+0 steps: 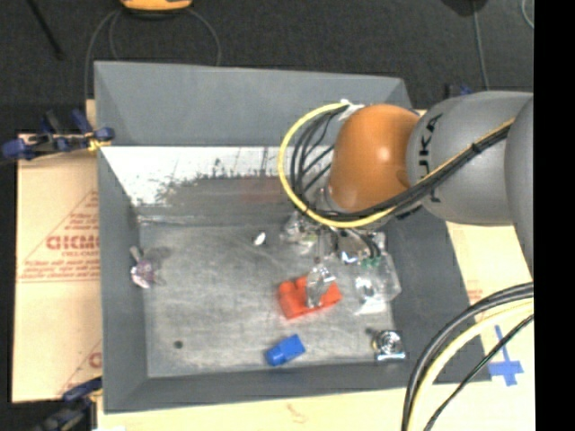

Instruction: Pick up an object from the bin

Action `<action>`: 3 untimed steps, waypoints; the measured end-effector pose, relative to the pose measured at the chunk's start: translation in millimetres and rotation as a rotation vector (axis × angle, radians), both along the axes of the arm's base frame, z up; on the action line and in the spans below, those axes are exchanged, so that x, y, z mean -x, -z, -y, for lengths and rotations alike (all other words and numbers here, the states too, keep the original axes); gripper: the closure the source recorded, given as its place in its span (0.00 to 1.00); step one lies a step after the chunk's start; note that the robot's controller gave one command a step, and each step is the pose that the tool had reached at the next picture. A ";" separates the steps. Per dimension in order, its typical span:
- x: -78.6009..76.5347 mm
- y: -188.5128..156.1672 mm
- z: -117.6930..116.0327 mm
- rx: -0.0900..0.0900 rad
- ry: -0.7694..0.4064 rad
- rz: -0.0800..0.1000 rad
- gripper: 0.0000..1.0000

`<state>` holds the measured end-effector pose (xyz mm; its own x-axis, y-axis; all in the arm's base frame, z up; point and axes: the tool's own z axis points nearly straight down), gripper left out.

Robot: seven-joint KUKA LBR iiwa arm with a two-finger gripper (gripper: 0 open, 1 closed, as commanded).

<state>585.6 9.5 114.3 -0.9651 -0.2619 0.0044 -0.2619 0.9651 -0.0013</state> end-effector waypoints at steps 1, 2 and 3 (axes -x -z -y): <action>31.7 39.6 27.0 -0.003 -0.149 0.023 0.00; 29.3 36.8 26.8 -0.003 -0.148 0.030 1.00; 28.8 -78.7 28.2 0.000 -0.175 0.016 1.00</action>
Offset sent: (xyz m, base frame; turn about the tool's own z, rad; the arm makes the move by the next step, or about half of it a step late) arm -0.0368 -0.0270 -0.0443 -0.1520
